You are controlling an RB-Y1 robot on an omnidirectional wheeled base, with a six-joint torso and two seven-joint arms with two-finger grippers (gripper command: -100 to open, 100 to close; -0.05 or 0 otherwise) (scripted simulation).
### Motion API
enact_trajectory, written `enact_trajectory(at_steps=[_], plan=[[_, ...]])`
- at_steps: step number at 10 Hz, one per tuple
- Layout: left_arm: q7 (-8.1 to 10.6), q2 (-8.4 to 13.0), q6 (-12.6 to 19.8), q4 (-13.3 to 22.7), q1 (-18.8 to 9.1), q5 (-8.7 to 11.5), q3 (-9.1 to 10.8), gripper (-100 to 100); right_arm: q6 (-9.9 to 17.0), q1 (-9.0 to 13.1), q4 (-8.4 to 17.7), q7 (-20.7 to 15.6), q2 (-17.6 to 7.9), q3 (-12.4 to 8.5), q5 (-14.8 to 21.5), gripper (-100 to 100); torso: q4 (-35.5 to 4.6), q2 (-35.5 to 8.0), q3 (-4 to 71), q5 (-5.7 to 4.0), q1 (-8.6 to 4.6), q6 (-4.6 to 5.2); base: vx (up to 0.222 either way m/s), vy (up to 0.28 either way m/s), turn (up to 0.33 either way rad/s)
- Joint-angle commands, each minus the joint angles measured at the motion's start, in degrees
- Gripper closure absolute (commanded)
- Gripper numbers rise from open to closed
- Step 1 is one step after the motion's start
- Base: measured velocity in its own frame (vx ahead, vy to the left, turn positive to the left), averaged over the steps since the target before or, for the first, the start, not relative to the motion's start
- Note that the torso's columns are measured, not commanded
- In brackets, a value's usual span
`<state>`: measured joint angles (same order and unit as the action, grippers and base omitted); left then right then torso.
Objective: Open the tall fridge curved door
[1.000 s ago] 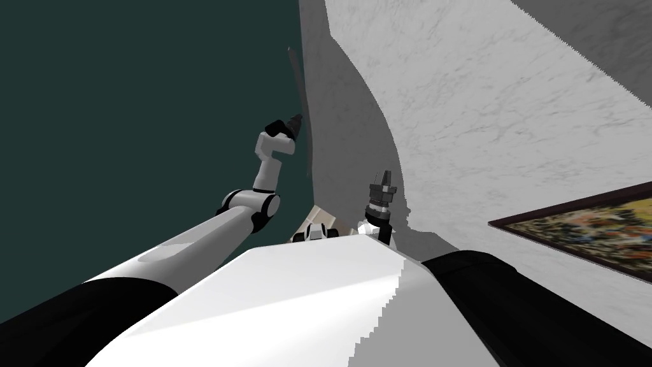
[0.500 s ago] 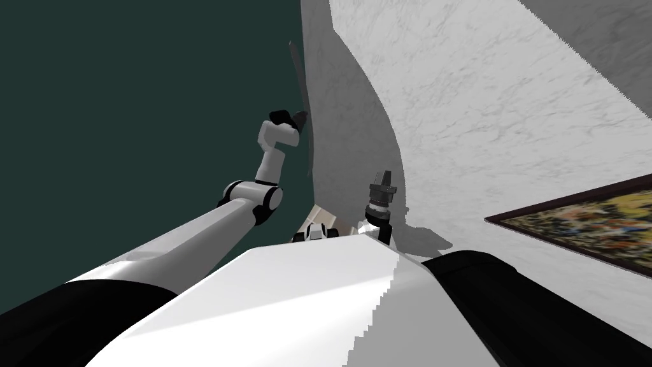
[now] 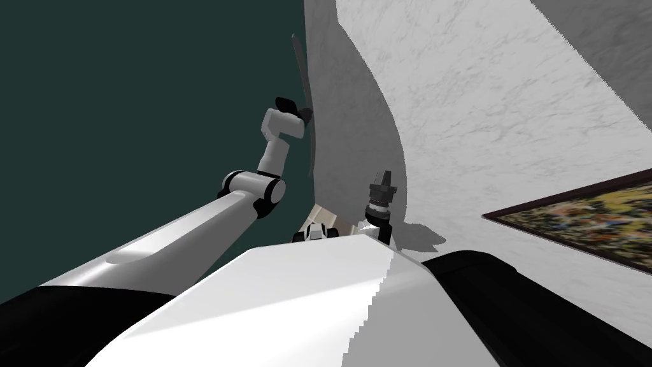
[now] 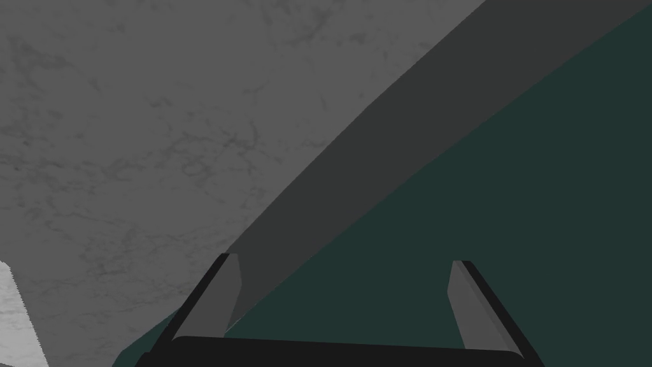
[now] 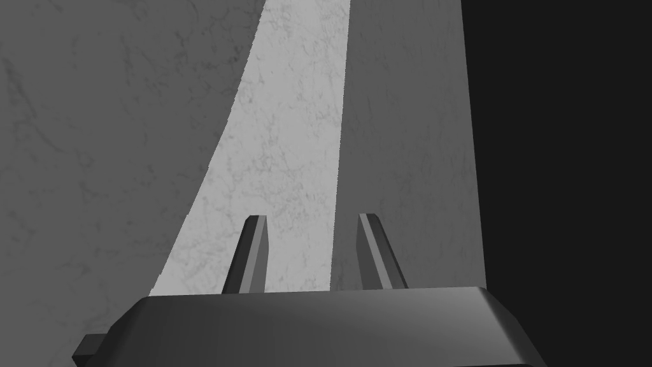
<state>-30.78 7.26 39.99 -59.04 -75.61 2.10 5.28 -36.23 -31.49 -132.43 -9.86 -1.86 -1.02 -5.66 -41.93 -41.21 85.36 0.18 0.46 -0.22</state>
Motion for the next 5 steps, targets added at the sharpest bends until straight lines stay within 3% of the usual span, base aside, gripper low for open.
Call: enact_trajectory(at_steps=[1, 5], plan=[[-2.54, -0.89, 2.88, 3.47, -3.81, -1.23, 0.58, -100, 0.0, 0.0, 0.0, 0.0, 0.0, 0.0, 0.0, 0, 0.0, -0.18, -0.13, -0.01, -0.04, 0.04, -0.006, 0.077, -0.055], [-5.13, -4.25, 5.83, 7.06, -8.05, -2.57, 0.92, -100, 0.0, 0.0, 0.0, 0.0, 0.01, 0.01, 0.0, 0, -0.34, -1.05, -0.77, -0.21, -0.54, 0.23, -0.019, 0.021, -0.063]])
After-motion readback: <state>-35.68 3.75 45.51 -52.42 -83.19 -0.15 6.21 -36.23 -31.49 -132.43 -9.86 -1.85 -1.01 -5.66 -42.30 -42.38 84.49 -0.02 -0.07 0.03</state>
